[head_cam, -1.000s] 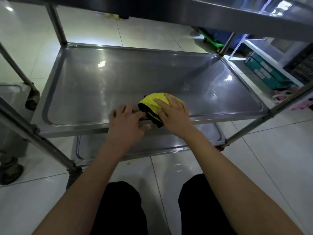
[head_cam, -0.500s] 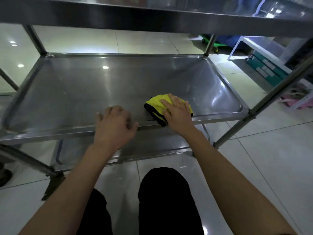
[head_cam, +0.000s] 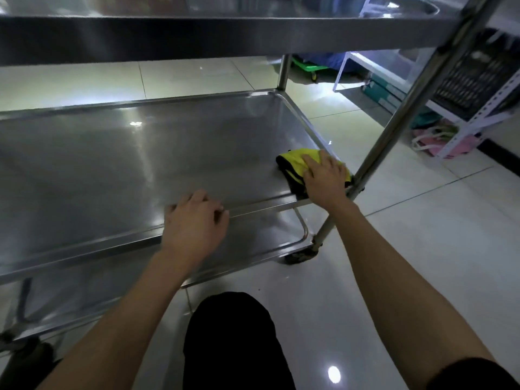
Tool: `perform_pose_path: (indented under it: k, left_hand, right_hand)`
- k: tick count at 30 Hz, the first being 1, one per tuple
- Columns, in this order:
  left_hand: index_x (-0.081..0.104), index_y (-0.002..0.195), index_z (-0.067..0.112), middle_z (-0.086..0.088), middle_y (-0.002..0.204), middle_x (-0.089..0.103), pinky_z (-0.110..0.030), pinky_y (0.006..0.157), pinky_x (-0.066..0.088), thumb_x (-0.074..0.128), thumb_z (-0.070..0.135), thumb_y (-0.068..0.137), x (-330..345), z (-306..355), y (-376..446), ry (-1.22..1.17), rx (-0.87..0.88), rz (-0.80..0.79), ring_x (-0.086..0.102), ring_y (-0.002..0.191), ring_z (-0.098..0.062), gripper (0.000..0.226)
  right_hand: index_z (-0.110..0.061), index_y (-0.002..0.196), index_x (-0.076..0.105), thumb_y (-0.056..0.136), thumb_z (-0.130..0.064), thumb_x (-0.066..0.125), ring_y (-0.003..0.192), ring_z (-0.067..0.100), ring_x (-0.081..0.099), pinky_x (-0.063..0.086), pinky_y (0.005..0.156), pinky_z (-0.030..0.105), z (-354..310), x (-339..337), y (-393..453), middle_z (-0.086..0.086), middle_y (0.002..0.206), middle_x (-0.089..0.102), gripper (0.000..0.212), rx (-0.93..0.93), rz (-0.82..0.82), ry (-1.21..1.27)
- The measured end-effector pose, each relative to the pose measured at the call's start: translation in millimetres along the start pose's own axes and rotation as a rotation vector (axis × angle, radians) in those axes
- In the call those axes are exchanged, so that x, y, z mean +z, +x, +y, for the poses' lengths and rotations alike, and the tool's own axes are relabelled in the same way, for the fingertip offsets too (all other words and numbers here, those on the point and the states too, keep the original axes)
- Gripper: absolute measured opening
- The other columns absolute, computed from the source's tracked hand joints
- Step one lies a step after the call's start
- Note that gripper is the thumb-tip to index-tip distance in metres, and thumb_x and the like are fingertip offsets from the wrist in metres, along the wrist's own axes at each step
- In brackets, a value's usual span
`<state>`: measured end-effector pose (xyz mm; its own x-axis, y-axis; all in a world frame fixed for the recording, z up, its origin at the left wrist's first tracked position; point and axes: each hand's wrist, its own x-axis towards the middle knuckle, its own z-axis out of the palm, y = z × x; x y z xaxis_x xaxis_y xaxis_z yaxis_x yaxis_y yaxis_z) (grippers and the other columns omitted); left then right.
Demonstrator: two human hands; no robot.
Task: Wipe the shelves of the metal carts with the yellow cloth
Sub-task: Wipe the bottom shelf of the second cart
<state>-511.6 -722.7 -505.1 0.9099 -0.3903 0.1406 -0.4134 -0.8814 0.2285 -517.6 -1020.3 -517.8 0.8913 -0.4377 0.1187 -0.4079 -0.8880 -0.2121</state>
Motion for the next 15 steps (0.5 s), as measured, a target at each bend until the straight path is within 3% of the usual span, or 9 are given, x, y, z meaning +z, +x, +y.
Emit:
perform_pose_path:
  k: [6,10,15]
  left_hand:
    - [0.074,0.101,0.028,0.002,0.104,0.056,-0.04,0.082,0.051,0.05,0.049,0.096,6,-7,2,-0.069,0.027,0.035,0.057,0.101,-0.025,0.032]
    - [0.071,0.101,0.032,0.007,0.107,0.057,-0.04,0.084,0.053,0.046,0.054,0.095,6,-9,-3,-0.102,0.037,0.03,0.057,0.107,-0.022,0.034]
    - [0.069,0.122,0.03,0.01,0.127,0.062,-0.033,0.096,0.045,0.054,0.049,0.096,-6,-42,-1,-0.23,0.168,-0.014,0.059,0.116,-0.019,0.035]
  right_hand:
    - [-0.038,0.149,0.034,0.102,-0.032,0.033,0.148,0.039,0.013,0.002,0.119,0.058,-1,3,7,0.013,0.163,0.013,0.047,0.015,-0.021,0.0]
    - [-0.04,0.152,0.027,0.104,-0.036,0.03,0.15,0.037,0.004,-0.003,0.12,0.057,-10,1,6,0.011,0.165,0.005,0.048,0.04,-0.107,0.018]
    - [-0.044,0.153,0.019,0.104,-0.045,0.026,0.151,0.033,0.0,-0.005,0.119,0.054,-59,7,0,0.008,0.165,-0.001,0.049,0.001,-0.195,0.049]
